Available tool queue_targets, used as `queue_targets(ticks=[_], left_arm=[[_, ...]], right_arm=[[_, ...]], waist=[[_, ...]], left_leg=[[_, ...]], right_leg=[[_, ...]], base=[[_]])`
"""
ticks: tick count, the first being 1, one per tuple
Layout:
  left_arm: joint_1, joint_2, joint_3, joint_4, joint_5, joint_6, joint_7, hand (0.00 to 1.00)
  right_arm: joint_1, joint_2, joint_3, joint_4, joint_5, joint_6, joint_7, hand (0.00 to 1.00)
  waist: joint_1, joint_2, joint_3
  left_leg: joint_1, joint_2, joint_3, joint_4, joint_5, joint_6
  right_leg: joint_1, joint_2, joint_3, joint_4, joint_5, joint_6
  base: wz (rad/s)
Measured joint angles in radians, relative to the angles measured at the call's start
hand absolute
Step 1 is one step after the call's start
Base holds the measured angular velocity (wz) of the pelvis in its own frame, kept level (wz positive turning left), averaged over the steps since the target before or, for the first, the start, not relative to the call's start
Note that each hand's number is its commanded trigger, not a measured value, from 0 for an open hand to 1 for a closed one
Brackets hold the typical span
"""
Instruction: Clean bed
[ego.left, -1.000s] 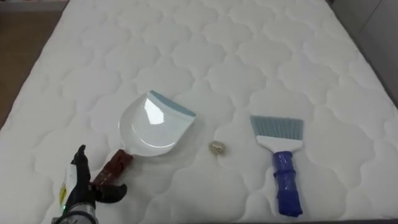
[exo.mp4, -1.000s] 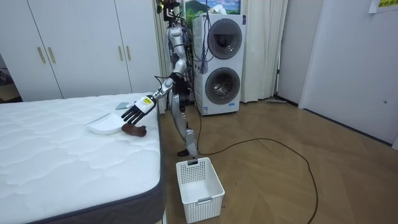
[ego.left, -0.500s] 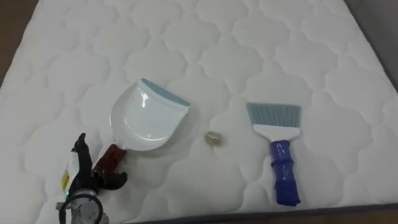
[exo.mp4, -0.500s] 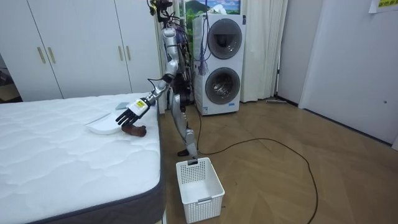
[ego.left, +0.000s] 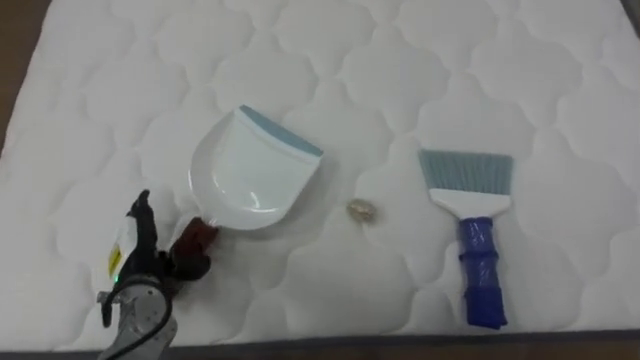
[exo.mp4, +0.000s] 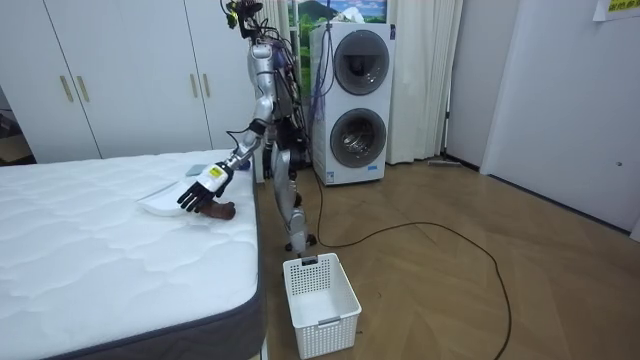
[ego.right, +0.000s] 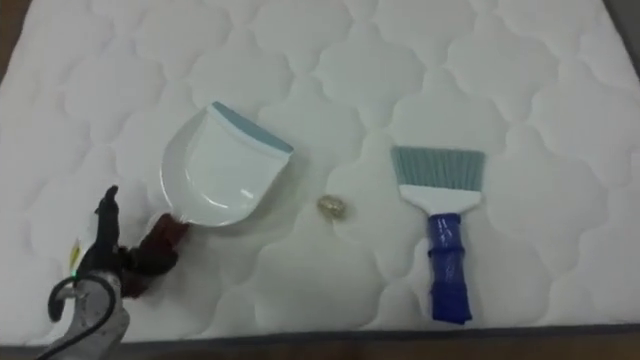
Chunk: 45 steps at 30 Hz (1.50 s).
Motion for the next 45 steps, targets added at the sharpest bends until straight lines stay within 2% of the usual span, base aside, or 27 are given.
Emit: queue_targets(ticks=[1,3,7,8,10,13,19,33,40,45], left_arm=[[-0.012,0.000,-0.008,0.025,-0.009,0.003,-0.007,0.00],[-0.046,0.001,-0.007,0.054,-0.011,0.002,-0.012,0.00],[-0.085,0.004,-0.007,0.067,-0.011,0.003,-0.025,0.00],[-0.086,0.004,-0.007,0.067,-0.011,0.003,-0.028,0.00],[-0.086,0.004,-0.008,0.068,-0.012,0.010,-0.037,0.00],[-0.086,0.004,-0.008,0.071,-0.012,0.025,-0.054,0.00],[-0.087,0.004,-0.009,0.098,-0.013,0.037,-0.055,0.00],[-0.096,0.004,-0.007,0.100,-0.013,0.039,-0.055,0.00],[-0.122,0.004,-0.007,0.108,-0.013,0.039,-0.056,0.00],[-0.122,0.004,-0.007,0.108,-0.013,0.043,-0.056,0.00]], right_arm=[[0.002,-0.015,0.001,0.000,0.000,-0.001,-0.011,0.00],[0.003,-0.021,0.002,0.009,0.002,0.010,-0.018,0.00],[0.001,-0.021,0.030,0.021,0.003,0.024,-0.010,0.00],[0.001,-0.021,0.030,0.021,0.003,0.025,-0.009,0.00],[0.000,-0.018,0.040,0.020,0.002,0.026,-0.008,0.00],[0.000,-0.017,0.060,0.017,-0.006,0.040,-0.008,0.00],[-0.001,-0.016,0.069,0.016,-0.010,0.058,-0.008,0.00],[-0.019,-0.009,0.068,0.010,-0.014,0.055,-0.020,0.00],[-0.020,-0.001,0.068,0.006,-0.051,0.057,-0.020,0.00],[-0.020,0.001,0.068,0.000,-0.051,0.063,-0.020,0.00]], waist=[[-0.015,0.019,-0.0003],[-0.018,0.026,0.0036],[-0.029,0.023,0.0059],[-0.030,0.023,0.0059],[-0.030,0.015,0.0108],[-0.031,0.010,0.0133],[-0.034,0.014,0.0153],[-0.037,0.011,0.0192],[-0.041,-0.001,0.0274],[-0.039,-0.002,0.0277]], left_leg=[[-0.001,0.001,-0.001,-0.004,0.001,-0.003],[0.000,0.002,0.011,-0.009,0.001,-0.004],[-0.012,0.001,0.018,-0.008,0.002,-0.004],[-0.016,0.000,0.019,-0.006,0.002,-0.004],[-0.026,0.001,0.041,-0.003,0.001,-0.003],[-0.064,-0.004,0.041,0.019,0.001,0.000],[-0.126,-0.002,0.039,0.058,0.001,-0.001],[-0.162,-0.007,0.039,0.072,0.001,-0.001],[-0.173,-0.015,0.040,0.097,0.000,0.000],[-0.178,-0.015,0.041,0.098,0.000,0.000]], right_leg=[[0.011,-0.004,-0.037,0.001,0.025,-0.005],[0.012,-0.002,-0.042,0.001,0.025,-0.006],[-0.018,-0.006,-0.055,0.037,0.018,-0.009],[-0.022,-0.007,-0.054,0.041,0.018,-0.008],[-0.045,-0.010,-0.050,0.060,0.017,-0.008],[-0.087,-0.013,-0.051,0.090,0.009,-0.008],[-0.146,-0.019,-0.059,0.128,0.004,-0.013],[-0.189,-0.032,-0.062,0.161,-0.012,-0.015],[-0.200,-0.045,-0.061,0.193,-0.030,-0.014],[-0.210,-0.045,-0.061,0.199,-0.031,-0.015]], base=[[-0.10],[0.08],[0.02],[-0.08],[-0.14],[-0.02],[0.02],[0.01],[0.05],[0.00]])
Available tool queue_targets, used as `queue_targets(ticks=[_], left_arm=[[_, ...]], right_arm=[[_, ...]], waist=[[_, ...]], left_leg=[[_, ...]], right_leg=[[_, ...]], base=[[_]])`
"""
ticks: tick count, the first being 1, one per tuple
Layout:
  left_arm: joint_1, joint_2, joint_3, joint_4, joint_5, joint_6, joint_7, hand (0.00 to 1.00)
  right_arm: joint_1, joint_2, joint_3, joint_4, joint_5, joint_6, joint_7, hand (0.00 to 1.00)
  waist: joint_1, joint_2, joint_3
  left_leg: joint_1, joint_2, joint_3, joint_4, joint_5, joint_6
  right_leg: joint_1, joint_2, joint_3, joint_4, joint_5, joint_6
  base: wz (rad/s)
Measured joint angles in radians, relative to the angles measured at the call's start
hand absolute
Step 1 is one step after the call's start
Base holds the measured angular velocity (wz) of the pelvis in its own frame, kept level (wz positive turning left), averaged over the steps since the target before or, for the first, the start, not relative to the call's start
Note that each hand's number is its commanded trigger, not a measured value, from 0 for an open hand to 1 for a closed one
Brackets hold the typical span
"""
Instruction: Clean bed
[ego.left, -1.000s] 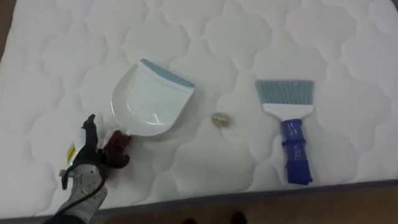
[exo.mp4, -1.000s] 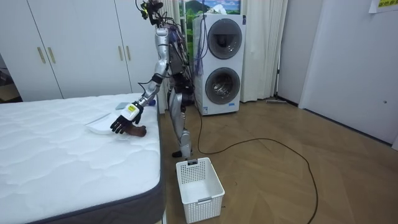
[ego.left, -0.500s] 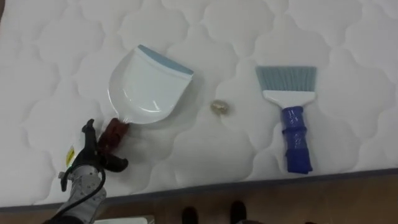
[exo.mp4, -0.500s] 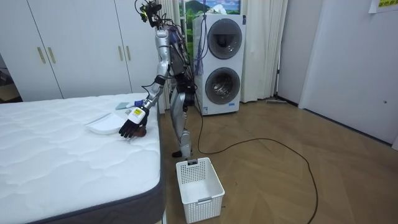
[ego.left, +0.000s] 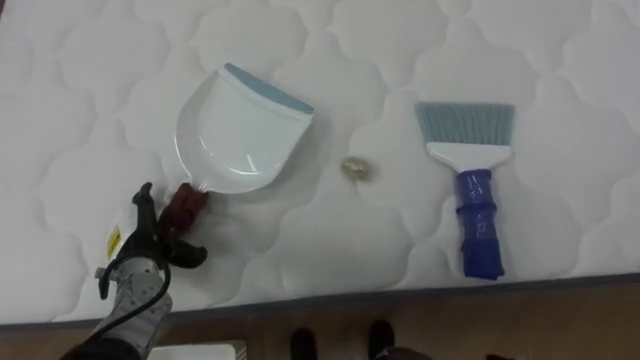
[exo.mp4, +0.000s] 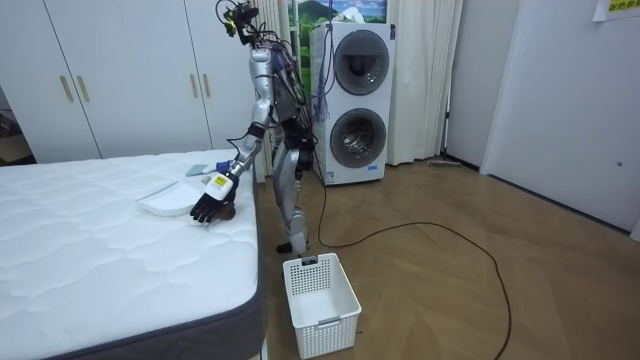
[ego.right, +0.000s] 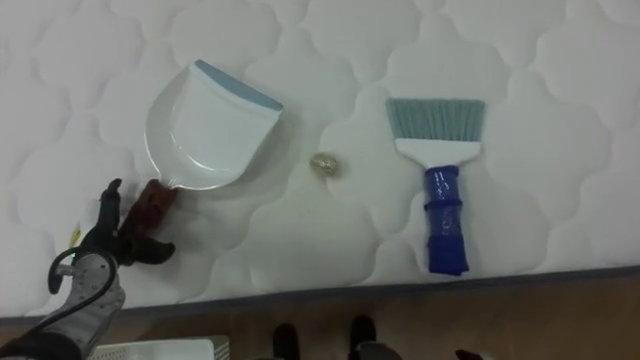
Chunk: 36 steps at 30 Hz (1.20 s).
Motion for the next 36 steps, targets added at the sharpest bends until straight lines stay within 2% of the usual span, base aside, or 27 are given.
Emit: queue_targets(ticks=[7,16,20,32,36], left_arm=[[-0.005,0.000,0.000,0.000,0.000,0.004,0.000,0.00],[-0.013,0.001,0.000,0.000,0.000,0.005,-0.002,0.00],[-0.016,0.001,-0.001,0.008,0.000,0.006,-0.024,0.00],[-0.052,0.003,-0.005,0.062,-0.029,0.046,-0.112,0.00],[-0.055,0.014,-0.024,0.064,-0.062,0.049,-0.139,0.00]], right_arm=[[0.000,0.005,0.000,-0.002,0.000,0.014,-0.007,0.00],[0.002,0.005,0.001,-0.003,0.001,0.013,-0.009,0.00],[0.005,0.005,0.001,-0.004,0.009,0.013,-0.009,0.00],[0.001,0.005,0.001,-0.007,0.014,0.013,-0.022,0.00],[0.000,0.006,0.001,-0.007,0.014,0.013,-0.031,0.00]], waist=[[-0.006,0.000,-0.0008],[-0.016,0.003,-0.0024],[-0.016,0.005,-0.0027],[-0.020,0.007,-0.0018],[-0.024,0.008,-0.0009]], left_leg=[[-0.037,0.000,0.000,0.023,0.000,0.000],[-0.050,0.003,0.001,0.039,-0.006,0.001],[-0.048,0.005,0.010,0.040,-0.007,0.002],[-0.047,0.015,0.032,0.075,-0.024,0.002],[-0.056,0.016,0.040,0.090,-0.027,0.005]], right_leg=[[-0.038,-0.003,0.000,0.029,-0.003,-0.004],[-0.050,0.002,0.000,0.046,-0.002,-0.005],[-0.052,0.001,0.004,0.048,-0.002,-0.006],[-0.055,0.005,0.026,0.066,-0.002,-0.009],[-0.068,0.004,0.030,0.082,-0.003,-0.008]], base=[[0.00],[0.00],[-0.06],[-0.05],[-0.04]])
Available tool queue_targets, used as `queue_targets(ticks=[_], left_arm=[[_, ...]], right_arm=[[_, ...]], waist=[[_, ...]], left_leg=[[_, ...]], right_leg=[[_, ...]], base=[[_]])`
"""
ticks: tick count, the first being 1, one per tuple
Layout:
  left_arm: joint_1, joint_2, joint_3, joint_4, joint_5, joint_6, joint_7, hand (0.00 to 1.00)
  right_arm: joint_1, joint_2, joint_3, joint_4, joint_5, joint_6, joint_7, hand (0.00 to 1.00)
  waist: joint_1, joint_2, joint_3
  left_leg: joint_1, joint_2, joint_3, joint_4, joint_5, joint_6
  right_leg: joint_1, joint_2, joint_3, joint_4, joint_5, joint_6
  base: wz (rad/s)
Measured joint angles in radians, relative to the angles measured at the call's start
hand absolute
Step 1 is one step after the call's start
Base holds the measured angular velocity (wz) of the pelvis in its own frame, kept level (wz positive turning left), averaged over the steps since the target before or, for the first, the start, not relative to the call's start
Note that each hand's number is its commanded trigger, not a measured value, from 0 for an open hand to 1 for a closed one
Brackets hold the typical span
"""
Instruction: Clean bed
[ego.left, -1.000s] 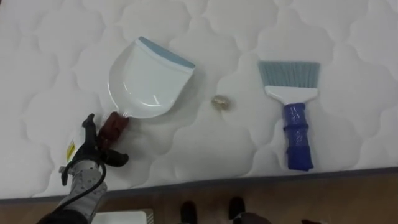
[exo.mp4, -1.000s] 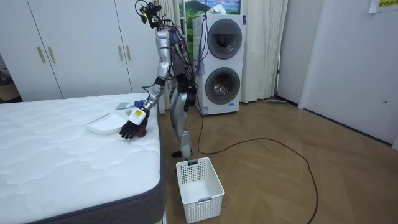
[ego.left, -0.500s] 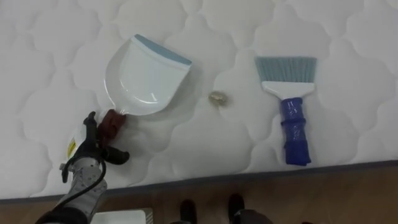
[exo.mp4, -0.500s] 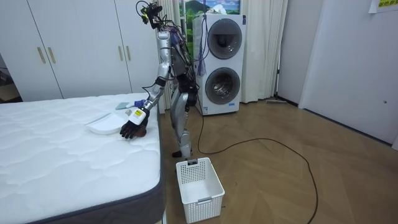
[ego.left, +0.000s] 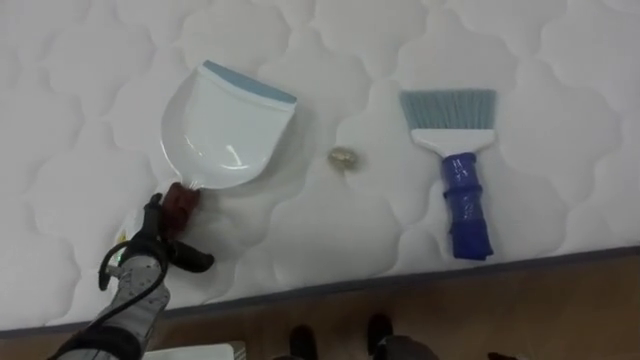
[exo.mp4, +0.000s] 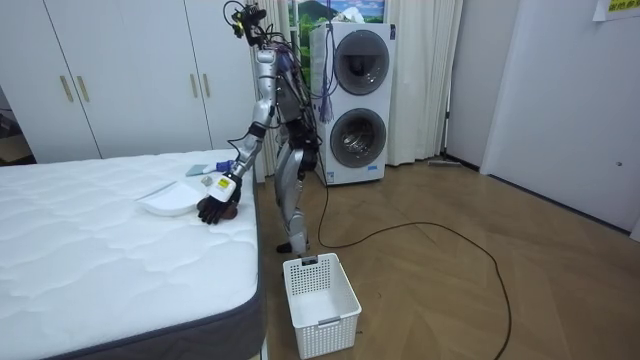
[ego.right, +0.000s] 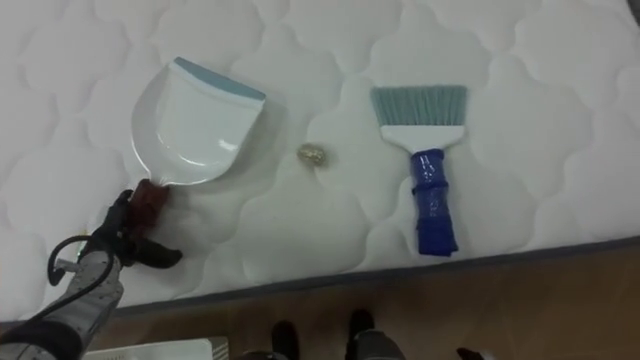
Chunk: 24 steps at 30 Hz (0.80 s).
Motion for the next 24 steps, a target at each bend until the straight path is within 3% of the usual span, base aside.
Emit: queue_targets(ticks=[2,3,4,5,6,7,11,14,24], left_arm=[[-0.005,0.004,-0.001,0.003,0.000,0.003,-0.012,0.00],[-0.007,0.008,-0.002,0.006,0.000,0.003,-0.021,0.09],[-0.013,0.012,-0.003,0.009,0.000,0.004,-0.030,0.51],[-0.016,0.014,-0.004,0.010,0.000,0.005,-0.033,0.64],[-0.023,0.019,-0.009,0.015,0.000,0.006,-0.040,0.92],[-0.026,0.020,-0.010,0.017,0.000,0.007,-0.046,1.00],[-0.044,0.044,-0.019,0.024,0.000,0.025,-0.056,1.00],[-0.065,0.079,-0.018,0.032,-0.004,0.036,-0.074,1.00],[-0.062,0.058,-0.025,0.055,-0.021,0.085,-0.156,1.00]], right_arm=[[0.001,0.001,0.000,0.000,0.000,0.000,0.003,0.00],[0.001,0.001,0.000,0.001,0.000,0.001,0.003,0.00],[0.001,0.000,0.000,0.000,0.000,0.001,0.003,0.00],[0.000,0.000,0.000,0.000,0.000,0.001,0.003,0.00],[0.000,0.001,0.000,-0.001,0.000,0.001,0.004,0.00],[0.000,0.001,0.000,-0.001,0.000,0.001,0.004,0.00],[0.000,0.000,-0.001,-0.003,0.000,0.004,0.012,0.00],[-0.001,-0.003,-0.001,-0.009,-0.005,0.017,0.014,0.00],[-0.008,-0.004,-0.002,-0.023,-0.004,0.021,0.014,0.00]], waist=[[-0.004,0.001,0.0005],[-0.005,0.001,0.0006],[-0.005,0.001,0.0006],[-0.005,0.001,0.0006],[-0.005,0.001,0.0008],[-0.005,0.001,0.0010],[-0.005,0.003,0.0014],[-0.004,0.013,0.0011],[-0.001,0.021,0.0003]], left_leg=[[-0.008,0.000,-0.002,0.007,-0.001,0.001],[-0.013,0.001,-0.004,0.014,-0.003,0.001],[-0.019,0.001,-0.004,0.022,-0.006,0.002],[-0.021,0.001,-0.004,0.024,-0.007,0.003],[-0.026,0.001,-0.004,0.026,-0.007,0.003],[-0.028,0.001,-0.002,0.026,-0.007,0.004],[-0.029,0.001,0.000,0.026,-0.009,0.007],[-0.029,-0.002,-0.002,0.022,-0.010,0.008],[-0.024,-0.001,0.001,0.013,-0.010,0.008]], right_leg=[[-0.005,-0.001,-0.001,0.004,0.000,0.000],[-0.009,-0.001,-0.001,0.009,0.000,0.000],[-0.013,-0.001,-0.001,0.013,-0.001,0.001],[-0.015,-0.001,0.000,0.014,-0.001,0.001],[-0.018,-0.001,-0.002,0.015,0.000,0.001],[-0.019,-0.001,-0.002,0.015,0.000,0.001],[-0.020,-0.002,-0.002,0.015,0.001,0.003],[-0.019,-0.003,-0.002,0.014,0.000,0.005],[-0.019,-0.002,0.002,0.008,-0.002,0.006]], base=[[0.00],[0.00],[0.00],[0.00],[0.00],[0.00],[0.00],[0.00],[-0.01]])
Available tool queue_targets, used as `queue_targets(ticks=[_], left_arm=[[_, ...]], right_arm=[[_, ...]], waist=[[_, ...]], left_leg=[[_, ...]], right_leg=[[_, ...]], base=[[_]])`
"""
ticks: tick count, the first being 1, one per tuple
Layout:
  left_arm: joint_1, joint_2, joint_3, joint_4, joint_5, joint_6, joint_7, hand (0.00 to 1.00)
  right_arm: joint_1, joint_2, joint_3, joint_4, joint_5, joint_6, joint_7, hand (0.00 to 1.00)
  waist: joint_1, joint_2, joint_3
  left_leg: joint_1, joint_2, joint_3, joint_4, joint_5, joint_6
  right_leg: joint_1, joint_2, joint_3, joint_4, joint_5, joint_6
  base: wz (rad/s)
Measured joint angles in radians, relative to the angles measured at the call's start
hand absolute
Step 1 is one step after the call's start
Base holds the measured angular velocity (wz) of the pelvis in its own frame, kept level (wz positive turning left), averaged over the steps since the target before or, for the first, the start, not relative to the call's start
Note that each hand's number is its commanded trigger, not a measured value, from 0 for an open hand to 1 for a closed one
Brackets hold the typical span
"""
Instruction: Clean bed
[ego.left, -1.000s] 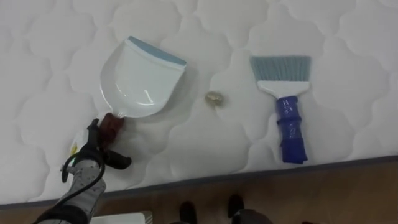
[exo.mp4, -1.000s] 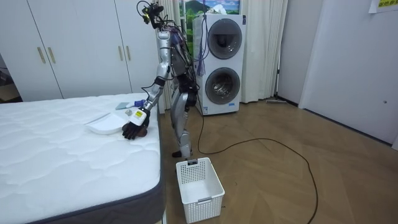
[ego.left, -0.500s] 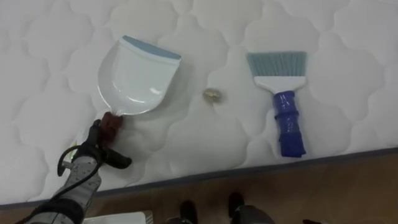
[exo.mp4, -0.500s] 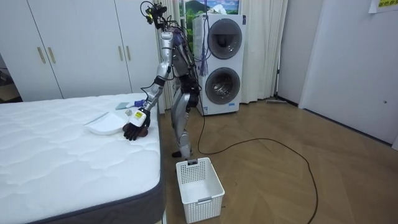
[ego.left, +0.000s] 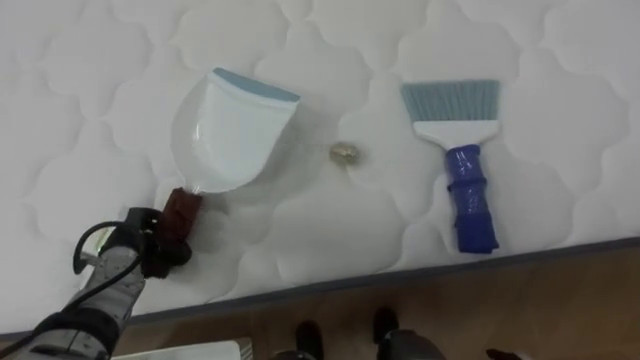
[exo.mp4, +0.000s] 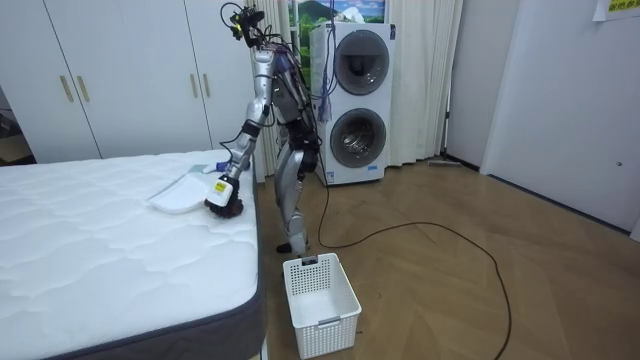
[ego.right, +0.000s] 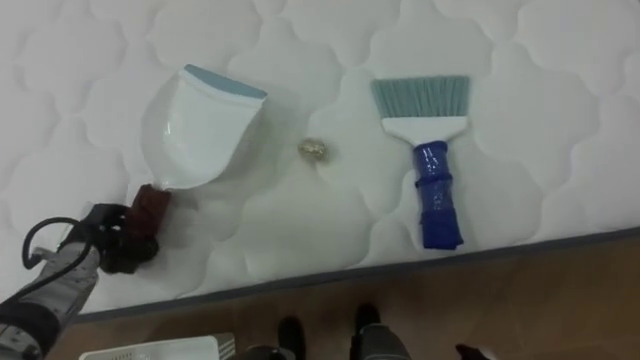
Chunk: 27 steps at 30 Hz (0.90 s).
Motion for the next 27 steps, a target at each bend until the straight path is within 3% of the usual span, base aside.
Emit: queue_targets(ticks=[16,27], left_arm=[[0.001,-0.013,-0.014,0.021,-0.052,0.005,-0.053,1.00],[-0.011,-0.012,-0.027,0.017,0.052,0.004,0.013,1.00]], right_arm=[[0.000,0.001,0.000,0.004,0.016,0.002,0.000,0.00],[-0.021,0.000,0.001,-0.001,0.102,-0.009,-0.011,0.00]], waist=[[-0.004,-0.002,0.0012],[-0.007,-0.006,0.0035]], left_leg=[[0.004,0.001,0.000,-0.004,0.000,0.000],[-0.001,0.001,-0.005,-0.010,0.000,0.000]], right_leg=[[0.007,0.001,-0.003,-0.013,0.000,0.000],[0.005,0.002,0.000,-0.015,0.000,0.000]], base=[[0.00],[0.00]])
